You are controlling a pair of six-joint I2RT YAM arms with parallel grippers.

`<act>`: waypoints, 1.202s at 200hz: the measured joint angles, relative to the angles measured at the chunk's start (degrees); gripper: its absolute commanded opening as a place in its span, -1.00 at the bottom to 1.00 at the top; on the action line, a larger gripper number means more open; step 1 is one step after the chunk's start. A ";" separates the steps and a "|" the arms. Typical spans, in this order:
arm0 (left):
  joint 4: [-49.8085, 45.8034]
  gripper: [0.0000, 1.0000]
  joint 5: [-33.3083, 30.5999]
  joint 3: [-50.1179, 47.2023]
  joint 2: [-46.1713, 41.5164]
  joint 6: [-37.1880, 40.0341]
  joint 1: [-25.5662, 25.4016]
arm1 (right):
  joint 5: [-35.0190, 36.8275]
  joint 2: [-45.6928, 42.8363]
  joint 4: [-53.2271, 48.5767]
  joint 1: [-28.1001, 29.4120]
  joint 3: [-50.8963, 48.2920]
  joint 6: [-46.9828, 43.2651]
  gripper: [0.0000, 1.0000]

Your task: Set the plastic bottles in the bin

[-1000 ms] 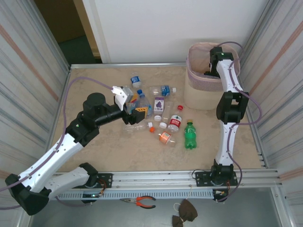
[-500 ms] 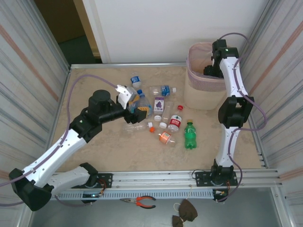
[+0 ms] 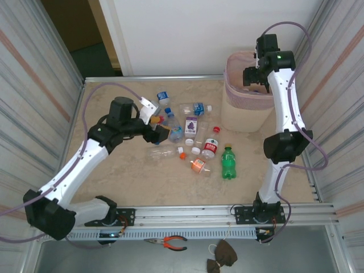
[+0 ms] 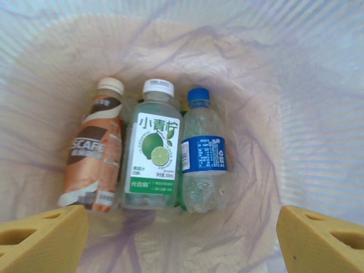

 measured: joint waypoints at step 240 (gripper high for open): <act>-24.30 0.84 -24.11 6.27 29.11 26.51 -4.02 | -1.36 -18.62 2.12 2.95 -10.03 0.09 0.75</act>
